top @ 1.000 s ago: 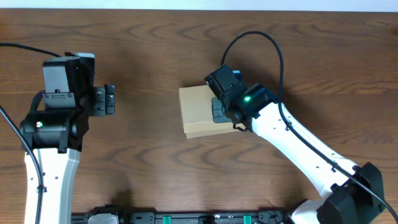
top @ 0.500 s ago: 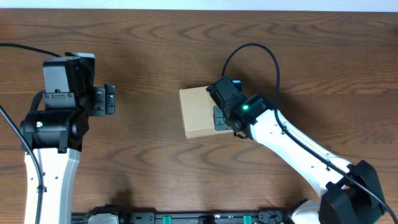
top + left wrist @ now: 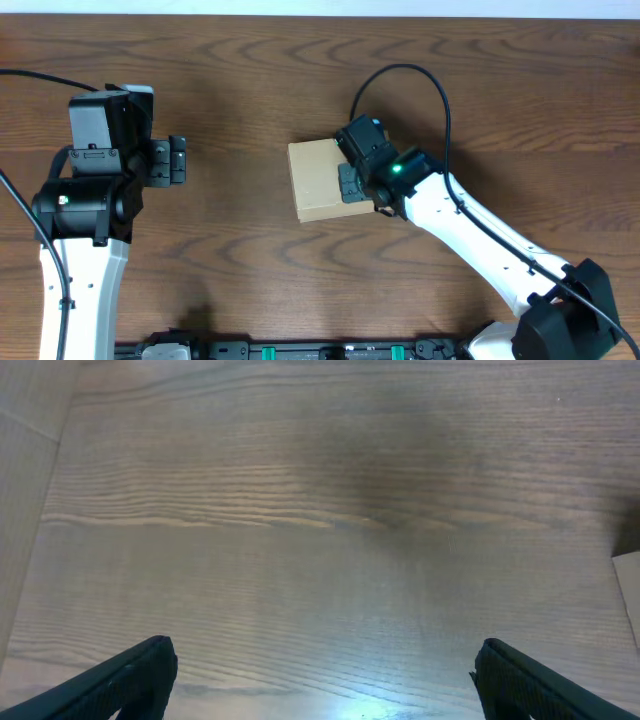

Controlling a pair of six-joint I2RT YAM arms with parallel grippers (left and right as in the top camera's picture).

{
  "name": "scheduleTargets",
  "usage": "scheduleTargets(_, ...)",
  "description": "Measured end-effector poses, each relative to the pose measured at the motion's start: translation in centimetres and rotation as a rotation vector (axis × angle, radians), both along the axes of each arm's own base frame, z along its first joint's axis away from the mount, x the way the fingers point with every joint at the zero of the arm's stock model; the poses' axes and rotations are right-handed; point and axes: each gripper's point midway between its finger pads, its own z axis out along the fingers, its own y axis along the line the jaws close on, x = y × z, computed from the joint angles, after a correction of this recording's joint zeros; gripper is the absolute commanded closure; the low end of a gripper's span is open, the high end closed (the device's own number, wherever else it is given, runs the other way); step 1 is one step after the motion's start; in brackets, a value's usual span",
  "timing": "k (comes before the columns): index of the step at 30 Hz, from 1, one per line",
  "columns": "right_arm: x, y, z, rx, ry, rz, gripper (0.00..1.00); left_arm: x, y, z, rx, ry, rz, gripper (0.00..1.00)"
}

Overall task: Pack container
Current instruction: 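Press down on the closed lid with the right gripper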

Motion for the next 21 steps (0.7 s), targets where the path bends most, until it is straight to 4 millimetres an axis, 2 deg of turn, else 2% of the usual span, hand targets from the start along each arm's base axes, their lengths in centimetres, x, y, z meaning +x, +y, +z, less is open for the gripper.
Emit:
scheduleTargets(2,0.4,0.5,0.9,0.015,-0.014,0.015,0.97,0.0,-0.1,0.0,-0.003,0.0,-0.002,0.05)
scheduleTargets(5,0.1,0.9,1.0,0.029,0.001,0.039,0.98,0.0,-0.1,0.0,-0.006,0.0,-0.005,0.05)
scheduleTargets(10,-0.5,1.5,0.7,0.039,0.023,0.067,0.97,0.0,-0.2,0.0,-0.008,0.0,-0.007,0.05)
scheduleTargets(16,-1.2,3.4,0.3,0.048,0.023,0.131,0.98,0.0,-0.2,0.0,-0.011,0.0,-0.008,0.05)
scheduleTargets(21,-2.0,4.4,-1.1,0.036,0.063,0.173,0.99,0.0,-0.2,0.0,-0.011,0.0,-0.009,0.05)
